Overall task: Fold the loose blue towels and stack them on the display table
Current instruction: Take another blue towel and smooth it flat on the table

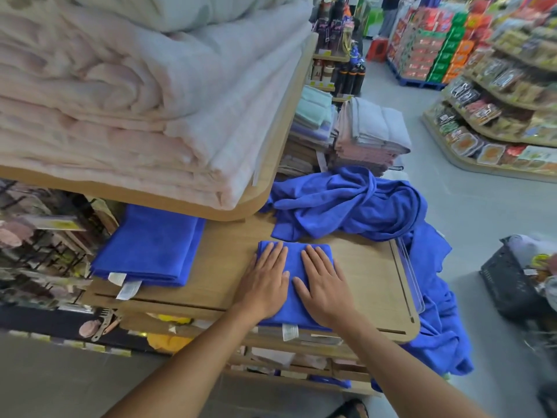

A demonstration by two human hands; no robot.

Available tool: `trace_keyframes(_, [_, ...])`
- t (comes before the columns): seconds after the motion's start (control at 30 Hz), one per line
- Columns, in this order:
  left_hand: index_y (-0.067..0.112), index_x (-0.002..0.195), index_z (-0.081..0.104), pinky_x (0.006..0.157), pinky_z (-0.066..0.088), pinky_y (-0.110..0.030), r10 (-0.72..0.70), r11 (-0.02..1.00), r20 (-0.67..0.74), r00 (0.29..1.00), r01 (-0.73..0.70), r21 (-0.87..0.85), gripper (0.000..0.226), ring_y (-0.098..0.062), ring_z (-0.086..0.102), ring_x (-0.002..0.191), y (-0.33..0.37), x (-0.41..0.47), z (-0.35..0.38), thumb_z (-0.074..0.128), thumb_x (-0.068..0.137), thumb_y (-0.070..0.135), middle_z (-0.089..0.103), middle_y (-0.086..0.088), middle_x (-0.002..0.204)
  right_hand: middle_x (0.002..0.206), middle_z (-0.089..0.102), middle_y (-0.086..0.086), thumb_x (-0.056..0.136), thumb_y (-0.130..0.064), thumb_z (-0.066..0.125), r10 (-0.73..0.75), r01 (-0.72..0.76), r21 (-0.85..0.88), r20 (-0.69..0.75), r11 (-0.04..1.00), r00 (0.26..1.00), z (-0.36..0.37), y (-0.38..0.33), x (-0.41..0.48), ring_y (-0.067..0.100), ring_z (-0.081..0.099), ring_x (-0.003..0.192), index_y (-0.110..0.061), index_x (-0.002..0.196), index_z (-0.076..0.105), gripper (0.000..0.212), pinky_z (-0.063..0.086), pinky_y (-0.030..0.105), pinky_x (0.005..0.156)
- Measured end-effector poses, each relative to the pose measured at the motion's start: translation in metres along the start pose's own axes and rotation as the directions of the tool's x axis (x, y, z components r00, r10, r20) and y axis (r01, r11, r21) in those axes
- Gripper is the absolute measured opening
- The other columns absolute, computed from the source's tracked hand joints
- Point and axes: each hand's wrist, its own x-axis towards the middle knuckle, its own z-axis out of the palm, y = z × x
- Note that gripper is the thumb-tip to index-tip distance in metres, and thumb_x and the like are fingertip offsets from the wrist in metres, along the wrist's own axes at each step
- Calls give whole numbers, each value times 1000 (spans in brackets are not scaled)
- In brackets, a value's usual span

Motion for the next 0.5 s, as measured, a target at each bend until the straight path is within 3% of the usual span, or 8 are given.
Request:
trace_keyframes(0.07, [16, 162, 10, 127, 6, -41, 3, 1000, -7, 1000, -3, -3, 62, -11, -6, 156, 0, 0, 2, 29, 106, 37, 2, 4, 170, 168, 26, 7, 102, -56, 36, 97, -94, 50, -68, 994, 993, -5, -1, -5, 23, 22, 156, -12, 160, 29, 74, 22, 40, 125])
trace_keyframes(0.17, [16, 162, 13, 127, 6, -41, 3, 1000, -25, 1000, -4, -25, 62, -11, -4, 156, -2, 0, 4, 29, 106, 37, 4, 4, 170, 147, 54, 12, 97, -56, 44, 334, -304, 221, -117, 927, 935, -17, 3, -17, 31, 52, 131, -8, 150, 41, 71, 45, 42, 106])
trace_keyframes(0.23, [16, 162, 17, 127, 8, -41, 10, 999, -45, 999, -11, -36, 62, -12, -2, 156, -4, 1, 5, 27, 104, 38, 7, 4, 170, 124, 64, 10, 95, -53, 51, 437, -411, 384, 24, 826, 899, -24, 5, -14, 33, 60, 115, -6, 136, 47, 62, 49, 41, 91])
trace_keyframes(0.3, [16, 161, 20, 127, 9, -40, 26, 999, -67, 997, -28, -33, 63, -13, 1, 157, -6, 2, 6, 26, 103, 38, 9, 4, 170, 105, 61, 4, 92, -46, 61, 503, -533, 548, 221, 645, 835, -31, 4, -3, 32, 63, 101, -5, 124, 47, 53, 45, 35, 75])
trace_keyframes(0.37, [15, 160, 24, 127, 9, -38, 51, 997, -105, 993, -56, -46, 63, -14, 5, 157, -8, 1, 8, 25, 102, 38, 12, 3, 169, 93, 55, 2, 88, -42, 71, 537, -629, 626, 368, 460, 759, -40, 0, 6, 23, 57, 82, -14, 107, 47, 41, 39, 31, 66])
trace_keyframes(0.43, [15, 158, 31, 127, 10, -38, 66, 991, -148, 987, -82, -103, 61, -14, 8, 156, -11, 1, 10, 25, 101, 37, 16, 2, 168, 79, 57, 6, 83, -39, 79, 518, -640, 674, 422, 369, 744, -44, -1, 11, 19, 52, 69, -9, 88, 56, 38, 39, 30, 61])
trace_keyframes(0.5, [14, 155, 39, 126, 14, -40, 73, 971, -207, 976, -116, -209, 58, -15, 12, 156, -12, 1, 10, 28, 102, 34, 23, 0, 167, 84, 73, 14, 81, -28, 82, 465, -595, 736, 424, 322, 777, -47, -3, 10, 19, 63, 69, 0, 88, 68, 32, 48, 31, 63])
